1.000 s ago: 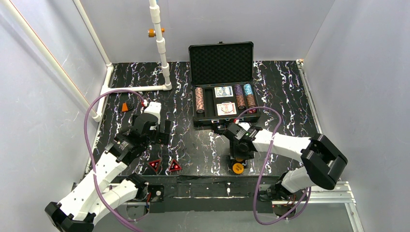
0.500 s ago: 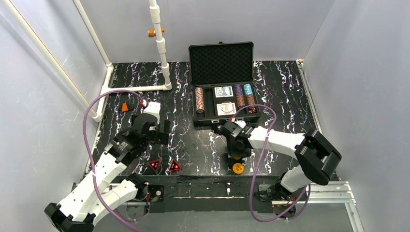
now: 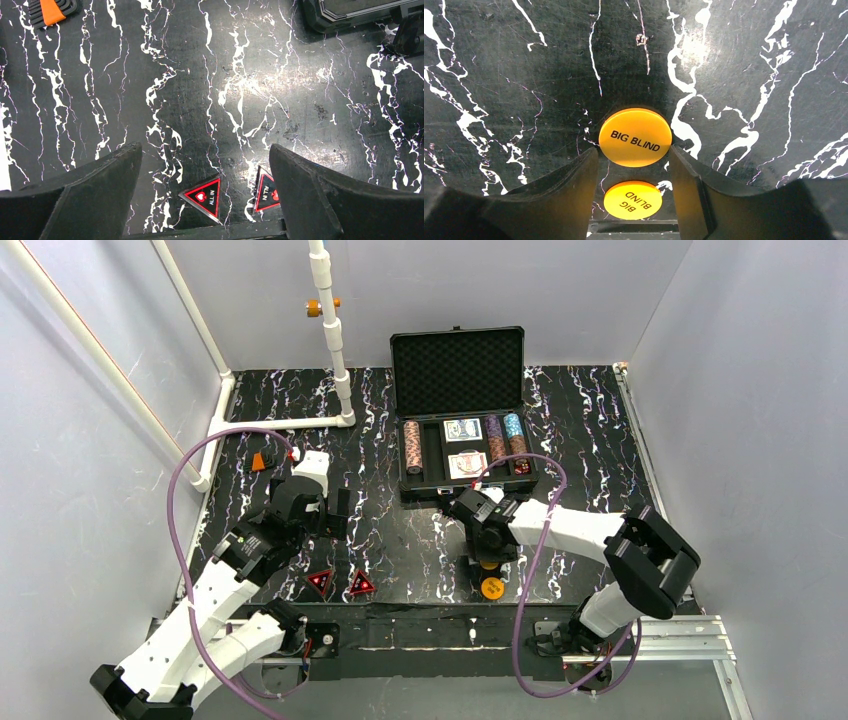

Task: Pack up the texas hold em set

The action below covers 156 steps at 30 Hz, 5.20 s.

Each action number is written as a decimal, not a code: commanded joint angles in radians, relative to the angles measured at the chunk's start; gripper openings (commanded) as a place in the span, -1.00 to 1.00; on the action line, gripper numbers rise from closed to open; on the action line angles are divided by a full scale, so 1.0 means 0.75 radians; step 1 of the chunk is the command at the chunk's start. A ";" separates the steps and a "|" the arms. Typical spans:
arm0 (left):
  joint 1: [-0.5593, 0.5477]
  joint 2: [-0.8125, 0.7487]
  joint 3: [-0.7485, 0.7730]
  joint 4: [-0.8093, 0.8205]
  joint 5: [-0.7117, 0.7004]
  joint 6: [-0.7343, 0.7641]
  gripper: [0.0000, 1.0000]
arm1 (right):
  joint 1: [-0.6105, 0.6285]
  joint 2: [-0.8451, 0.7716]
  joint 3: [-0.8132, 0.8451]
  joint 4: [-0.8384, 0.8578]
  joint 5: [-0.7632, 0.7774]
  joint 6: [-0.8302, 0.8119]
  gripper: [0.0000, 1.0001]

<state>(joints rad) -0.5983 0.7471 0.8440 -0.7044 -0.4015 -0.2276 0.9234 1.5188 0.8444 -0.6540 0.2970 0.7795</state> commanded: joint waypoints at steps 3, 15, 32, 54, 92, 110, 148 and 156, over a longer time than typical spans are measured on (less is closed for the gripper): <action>0.004 -0.017 -0.013 -0.005 -0.031 0.009 0.97 | 0.004 0.081 -0.033 0.016 0.110 -0.012 0.23; 0.004 -0.017 -0.013 -0.006 -0.033 0.009 0.97 | 0.004 0.100 -0.023 0.017 0.125 -0.011 0.28; 0.004 -0.019 -0.014 -0.008 -0.035 0.011 0.97 | 0.004 0.098 -0.027 0.017 0.122 -0.025 0.11; 0.004 0.002 -0.003 0.053 0.507 -0.113 0.88 | 0.004 -0.185 0.037 0.058 -0.006 -0.223 0.06; 0.004 -0.062 -0.029 -0.032 0.454 -0.044 0.86 | -0.348 -0.266 -0.263 0.103 -0.011 -0.173 0.61; 0.004 -0.123 -0.037 -0.036 0.430 -0.049 0.86 | -0.360 -0.180 -0.326 0.129 -0.082 -0.148 0.19; 0.004 0.444 -0.009 0.306 0.844 -0.562 0.66 | -0.174 -0.380 -0.067 0.223 -0.281 -0.321 -0.04; 0.002 0.600 0.005 0.491 0.971 -0.725 0.49 | -0.124 -0.422 -0.016 0.278 -0.337 -0.343 -0.04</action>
<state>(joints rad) -0.5983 1.1728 0.8253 -0.4221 0.2543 -0.6891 0.8143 1.2430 0.7784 -0.4961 0.0776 0.5430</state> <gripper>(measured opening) 0.758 0.558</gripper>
